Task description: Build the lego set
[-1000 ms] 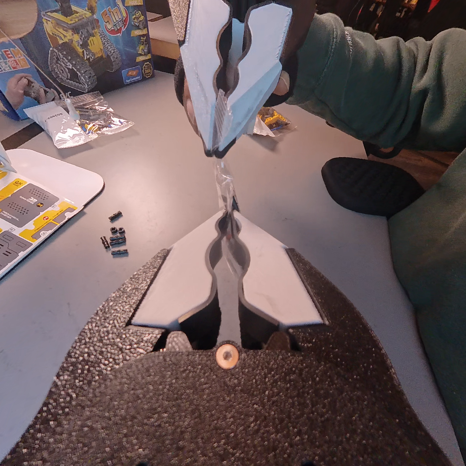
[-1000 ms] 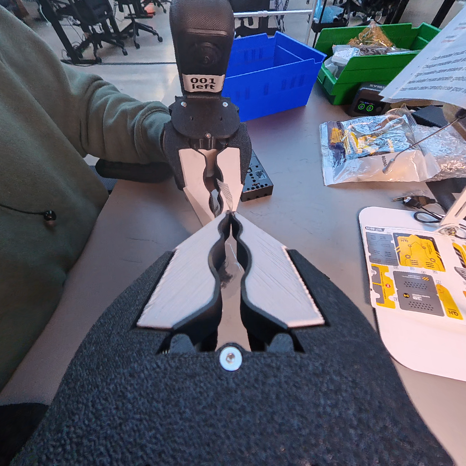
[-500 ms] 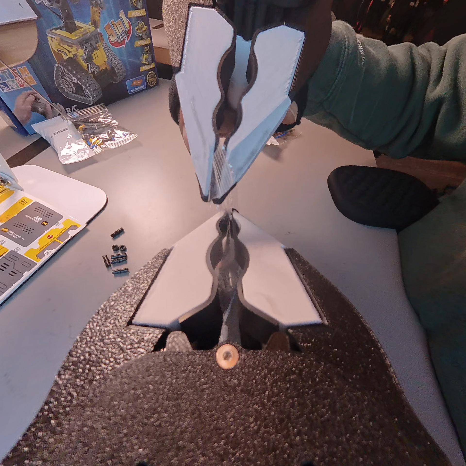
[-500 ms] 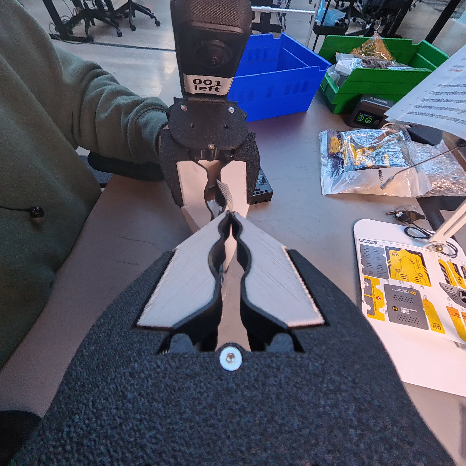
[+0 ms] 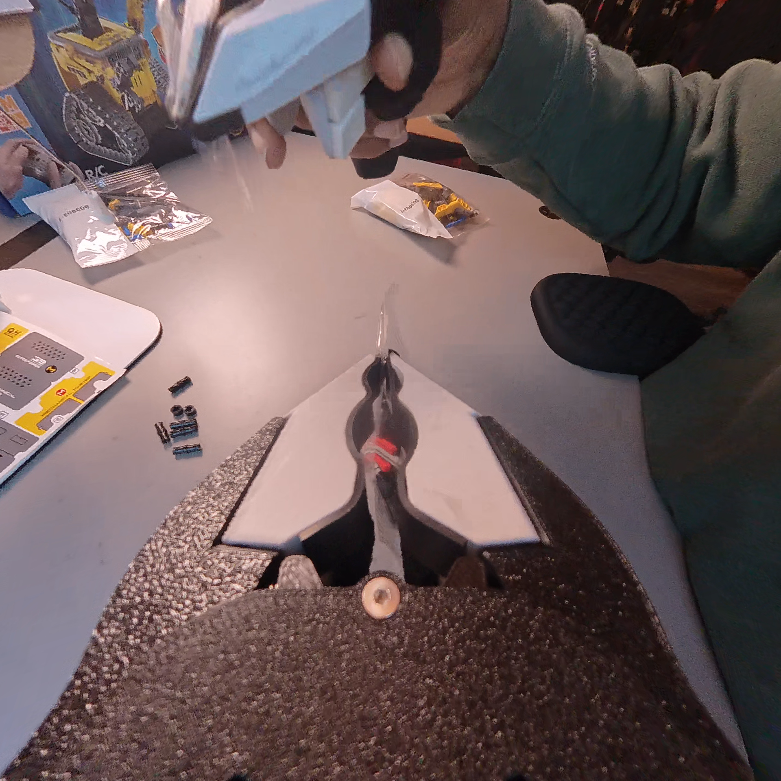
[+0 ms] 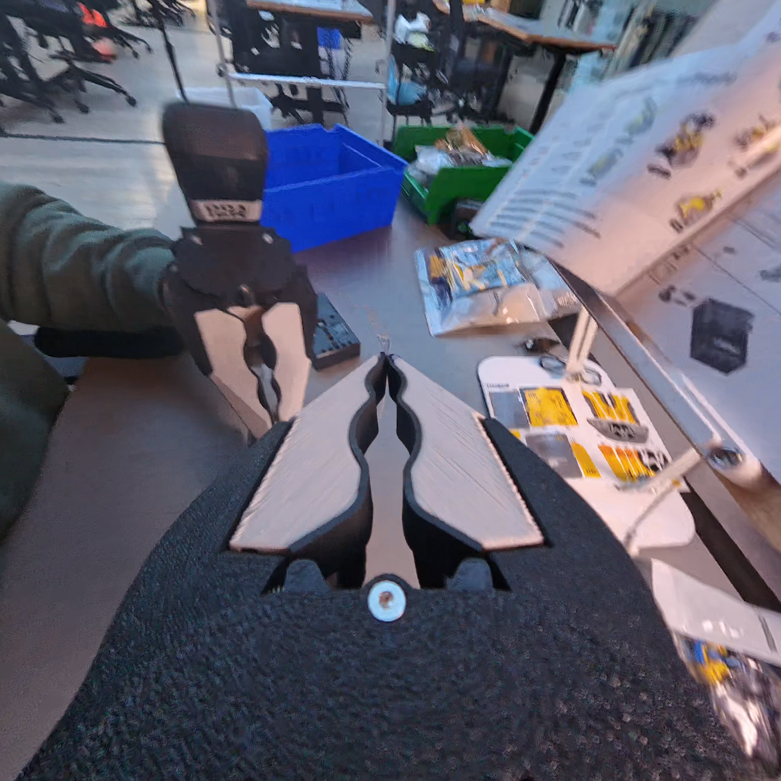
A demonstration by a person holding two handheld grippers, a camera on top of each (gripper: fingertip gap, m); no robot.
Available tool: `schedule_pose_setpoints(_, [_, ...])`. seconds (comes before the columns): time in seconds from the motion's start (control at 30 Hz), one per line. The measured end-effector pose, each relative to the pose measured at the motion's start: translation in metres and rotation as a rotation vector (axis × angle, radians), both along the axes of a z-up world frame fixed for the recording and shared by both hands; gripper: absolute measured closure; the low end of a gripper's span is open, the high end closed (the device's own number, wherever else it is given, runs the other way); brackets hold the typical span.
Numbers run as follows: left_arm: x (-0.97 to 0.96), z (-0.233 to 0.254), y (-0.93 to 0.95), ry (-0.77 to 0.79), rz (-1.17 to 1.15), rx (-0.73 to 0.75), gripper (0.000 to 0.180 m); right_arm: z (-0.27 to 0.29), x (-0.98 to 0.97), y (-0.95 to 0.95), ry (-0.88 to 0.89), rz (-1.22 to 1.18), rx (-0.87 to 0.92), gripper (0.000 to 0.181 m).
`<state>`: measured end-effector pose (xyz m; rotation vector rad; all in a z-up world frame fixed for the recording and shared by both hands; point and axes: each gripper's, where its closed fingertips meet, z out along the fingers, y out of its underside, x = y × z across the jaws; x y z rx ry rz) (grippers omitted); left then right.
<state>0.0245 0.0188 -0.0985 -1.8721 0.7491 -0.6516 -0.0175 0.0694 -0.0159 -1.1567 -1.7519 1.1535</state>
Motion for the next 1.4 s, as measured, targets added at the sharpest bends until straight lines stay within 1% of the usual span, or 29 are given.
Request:
schedule_pose_setpoints(0.17, [-0.005, 0.003, -0.002, -0.059, 0.003, -0.009, 0.180, -0.072, 0.046, 0.098, -0.256, -0.278, 0.094, 0.181])
schedule_pose_setpoints(0.27, [-0.009, 0.006, 0.000, -0.095, 0.018, -0.006, 0.180, -0.112, 0.085, 0.141, -0.403, -0.363, 0.084, 0.181])
schedule_pose_setpoints(0.3, [-0.010, 0.007, 0.001, -0.104, 0.022, -0.007, 0.180, -0.124, 0.098, 0.154, -0.448, -0.390, 0.063, 0.181])
schedule_pose_setpoints(0.37, [-0.012, 0.006, 0.004, -0.113, 0.035, -0.010, 0.180, -0.145, 0.119, 0.174, -0.528, -0.425, -0.038, 0.181])
schedule_pose_setpoints(0.47, [-0.015, 0.004, 0.005, -0.119, 0.051, -0.013, 0.180, -0.164, 0.141, 0.202, -0.577, -0.508, -0.187, 0.181])
schedule_pose_setpoints(0.53, [-0.018, 0.003, 0.007, -0.124, 0.067, -0.010, 0.180, -0.172, 0.151, 0.218, -0.599, -0.556, -0.205, 0.180])
schedule_pose_setpoints(0.57, [-0.019, 0.004, 0.008, -0.129, 0.072, -0.010, 0.180, -0.175, 0.155, 0.225, -0.607, -0.580, -0.201, 0.176])
schedule_pose_setpoints(0.63, [-0.022, 0.004, 0.009, -0.138, 0.082, -0.010, 0.180, -0.179, 0.162, 0.237, -0.622, -0.620, -0.183, 0.159])
schedule_pose_setpoints(0.7, [-0.024, 0.004, 0.010, -0.145, 0.092, -0.008, 0.180, -0.175, 0.165, 0.246, -0.603, -0.658, -0.138, 0.143])
schedule_pose_setpoints(0.73, [-0.025, 0.004, 0.011, -0.152, 0.097, -0.007, 0.180, -0.168, 0.167, 0.253, -0.583, -0.694, -0.086, 0.138])
schedule_pose_setpoints(0.8, [-0.027, 0.005, 0.012, -0.168, 0.103, -0.006, 0.180, -0.141, 0.159, 0.250, -0.480, -0.698, 0.021, 0.133])
schedule_pose_setpoints(0.87, [-0.028, 0.007, 0.013, -0.188, 0.098, -0.003, 0.180, -0.108, 0.132, 0.201, -0.340, -0.541, -0.017, 0.134])
schedule_pose_setpoints(0.93, [-0.026, 0.010, 0.013, -0.218, 0.081, 0.003, 0.180, -0.091, 0.106, 0.127, -0.272, -0.313, -0.062, 0.136])
schedule_pose_setpoints(1.0, [-0.023, 0.013, 0.014, -0.255, 0.058, 0.002, 0.180, -0.092, 0.085, 0.053, -0.249, -0.096, -0.058, 0.136])
schedule_pose_setpoints(1.03, [-0.021, 0.016, 0.015, -0.274, 0.046, 0.005, 0.180, -0.096, 0.075, 0.024, -0.244, -0.024, -0.064, 0.136])
schedule_pose_setpoints(1.13, [-0.020, 0.027, 0.019, -0.336, 0.024, 0.029, 0.180, -0.123, 0.051, -0.025, -0.281, 0.069, -0.073, 0.133])
schedule_pose_setpoints(1.17, [-0.021, 0.032, 0.023, -0.368, 0.027, 0.037, 0.180, -0.130, 0.045, -0.029, -0.284, 0.075, -0.080, 0.136])
schedule_pose_setpoints(1.2, [-0.025, 0.037, 0.028, -0.406, 0.037, 0.043, 0.180, -0.132, 0.041, -0.030, -0.276, 0.073, -0.106, 0.144])
schedule_pose_setpoints(1.23, [-0.029, 0.042, 0.034, -0.447, 0.051, 0.044, 0.180, -0.129, 0.037, -0.027, -0.248, 0.062, -0.149, 0.159])
schedule_pose_setpoints(1.27, [-0.035, 0.047, 0.041, -0.492, 0.067, 0.045, 0.180, -0.122, 0.033, -0.023, -0.208, 0.046, -0.200, 0.169])
schedule_pose_setpoints(1.37, [-0.058, 0.055, 0.069, -0.626, 0.157, 0.049, 0.180, -0.101, 0.024, 0.003, -0.116, -0.042, -0.288, 0.172])
schedule_pose_setpoints(1.4, [-0.066, 0.051, 0.080, -0.642, 0.194, 0.028, 0.180, -0.098, 0.023, 0.012, -0.106, -0.070, -0.314, 0.171])
